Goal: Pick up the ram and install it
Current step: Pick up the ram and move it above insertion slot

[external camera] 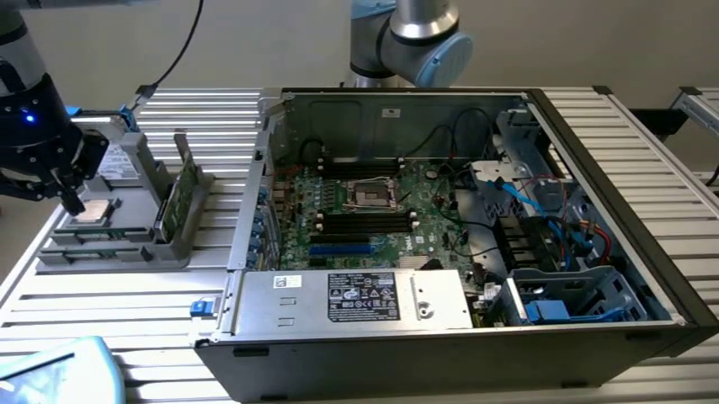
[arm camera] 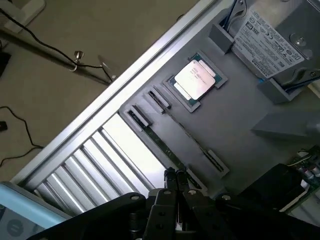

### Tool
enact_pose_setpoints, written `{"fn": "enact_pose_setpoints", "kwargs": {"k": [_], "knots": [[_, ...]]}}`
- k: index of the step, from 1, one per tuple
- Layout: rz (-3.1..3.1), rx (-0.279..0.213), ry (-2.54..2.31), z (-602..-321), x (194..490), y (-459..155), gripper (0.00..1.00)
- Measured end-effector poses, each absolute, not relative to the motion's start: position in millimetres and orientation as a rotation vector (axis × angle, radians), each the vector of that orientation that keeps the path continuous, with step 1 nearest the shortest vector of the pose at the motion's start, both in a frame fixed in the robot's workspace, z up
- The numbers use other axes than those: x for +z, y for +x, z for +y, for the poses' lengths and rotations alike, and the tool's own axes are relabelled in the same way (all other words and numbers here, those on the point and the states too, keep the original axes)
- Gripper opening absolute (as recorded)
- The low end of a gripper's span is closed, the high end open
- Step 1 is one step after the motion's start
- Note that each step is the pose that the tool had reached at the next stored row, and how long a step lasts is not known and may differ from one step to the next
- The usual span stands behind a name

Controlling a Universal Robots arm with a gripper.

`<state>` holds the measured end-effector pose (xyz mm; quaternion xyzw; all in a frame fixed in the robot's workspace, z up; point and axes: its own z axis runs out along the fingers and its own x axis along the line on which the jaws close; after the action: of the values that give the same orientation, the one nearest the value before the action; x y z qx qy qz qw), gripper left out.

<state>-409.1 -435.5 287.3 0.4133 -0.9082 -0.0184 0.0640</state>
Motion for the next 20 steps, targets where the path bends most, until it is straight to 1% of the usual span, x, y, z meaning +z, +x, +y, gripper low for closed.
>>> {"fn": "enact_pose_setpoints", "kwargs": {"k": [6,20], "knots": [[-2.672,-0.052,1.396,-436,282,-409,0.1],[-2.481,-0.069,1.734,-436,272,-409,0.1]]}}
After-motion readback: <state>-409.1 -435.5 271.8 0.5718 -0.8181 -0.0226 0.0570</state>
